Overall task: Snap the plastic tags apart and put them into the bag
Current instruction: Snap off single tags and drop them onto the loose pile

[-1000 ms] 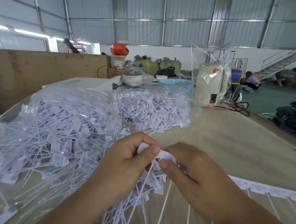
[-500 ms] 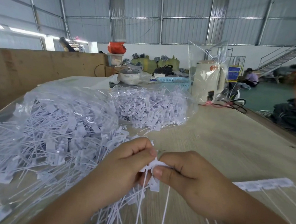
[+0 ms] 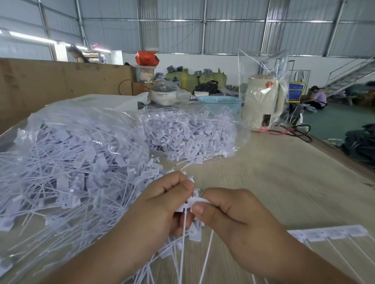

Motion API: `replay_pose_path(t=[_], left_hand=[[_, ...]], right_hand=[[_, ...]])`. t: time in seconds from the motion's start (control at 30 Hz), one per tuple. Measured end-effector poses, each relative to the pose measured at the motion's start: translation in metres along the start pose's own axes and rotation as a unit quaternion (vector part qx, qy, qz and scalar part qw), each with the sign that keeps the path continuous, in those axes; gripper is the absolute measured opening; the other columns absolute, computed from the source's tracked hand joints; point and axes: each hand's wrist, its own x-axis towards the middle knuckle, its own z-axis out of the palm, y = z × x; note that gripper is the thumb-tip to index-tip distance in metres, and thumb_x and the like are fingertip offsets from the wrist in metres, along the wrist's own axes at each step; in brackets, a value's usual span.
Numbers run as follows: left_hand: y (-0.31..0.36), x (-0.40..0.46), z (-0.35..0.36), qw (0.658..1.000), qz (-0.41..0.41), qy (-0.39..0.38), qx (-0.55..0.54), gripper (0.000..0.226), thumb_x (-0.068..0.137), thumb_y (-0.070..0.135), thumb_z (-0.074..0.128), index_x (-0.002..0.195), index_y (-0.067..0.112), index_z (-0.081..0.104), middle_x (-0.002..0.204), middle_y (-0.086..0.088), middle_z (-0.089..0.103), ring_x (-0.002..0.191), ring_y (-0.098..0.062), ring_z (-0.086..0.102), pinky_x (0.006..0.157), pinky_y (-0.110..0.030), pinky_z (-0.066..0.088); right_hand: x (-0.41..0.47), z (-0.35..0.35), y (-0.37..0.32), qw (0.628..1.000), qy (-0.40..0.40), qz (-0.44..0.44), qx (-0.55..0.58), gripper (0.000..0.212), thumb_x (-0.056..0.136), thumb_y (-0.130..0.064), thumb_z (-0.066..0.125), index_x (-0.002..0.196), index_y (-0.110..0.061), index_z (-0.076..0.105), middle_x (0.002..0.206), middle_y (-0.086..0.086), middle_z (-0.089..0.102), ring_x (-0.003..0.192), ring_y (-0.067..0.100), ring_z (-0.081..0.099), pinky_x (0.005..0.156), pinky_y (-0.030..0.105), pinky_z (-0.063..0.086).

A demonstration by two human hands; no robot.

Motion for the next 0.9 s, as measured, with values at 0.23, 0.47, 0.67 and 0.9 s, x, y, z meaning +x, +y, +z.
replay_pose_path(t=[0.23,0.47,0.67,0.9], left_hand=[[0.0,0.001,0.0,1.0,-0.018,0.001,-0.023,0.022,0.07,0.04,0.065,0.061,0.021,0.059,0.056,-0.001,0.05,0.045,-0.011,0.044,0.043,-0.023,0.034],[0.006,0.002,-0.007,0.998,-0.059,-0.009,0.025,0.032,0.092,0.027,0.058,0.06,0.025,0.063,0.056,0.0,0.053,0.045,-0.009,0.046,0.051,-0.024,0.034],[0.012,0.0,-0.012,0.993,-0.115,-0.012,-0.014,0.025,0.092,0.018,0.059,0.067,0.015,0.06,0.056,-0.007,0.042,0.043,-0.011,0.03,0.04,-0.017,0.021],[0.011,0.001,-0.006,0.99,-0.128,0.004,-0.058,0.037,0.094,0.014,0.056,0.057,0.016,0.052,0.043,0.0,0.038,0.033,-0.008,0.028,0.04,-0.016,0.02]], right_hand=[[0.0,0.001,-0.001,0.998,0.007,-0.009,-0.056,0.039,0.098,-0.032,0.049,0.079,0.0,0.06,0.061,0.011,0.05,0.055,0.026,0.046,0.056,0.045,0.041],[0.0,0.001,-0.003,0.98,-0.012,-0.056,-0.189,0.045,0.094,-0.045,0.035,0.082,-0.009,0.059,0.064,-0.001,0.053,0.059,0.017,0.05,0.061,0.039,0.042],[-0.001,0.004,-0.007,0.97,-0.006,-0.082,-0.229,0.039,0.096,-0.044,0.034,0.08,-0.014,0.052,0.062,-0.007,0.044,0.057,0.015,0.045,0.059,0.038,0.041],[-0.001,0.005,-0.009,0.974,0.02,-0.082,-0.211,0.028,0.095,-0.04,0.038,0.071,-0.026,0.039,0.058,-0.011,0.037,0.054,0.013,0.042,0.055,0.036,0.04]])
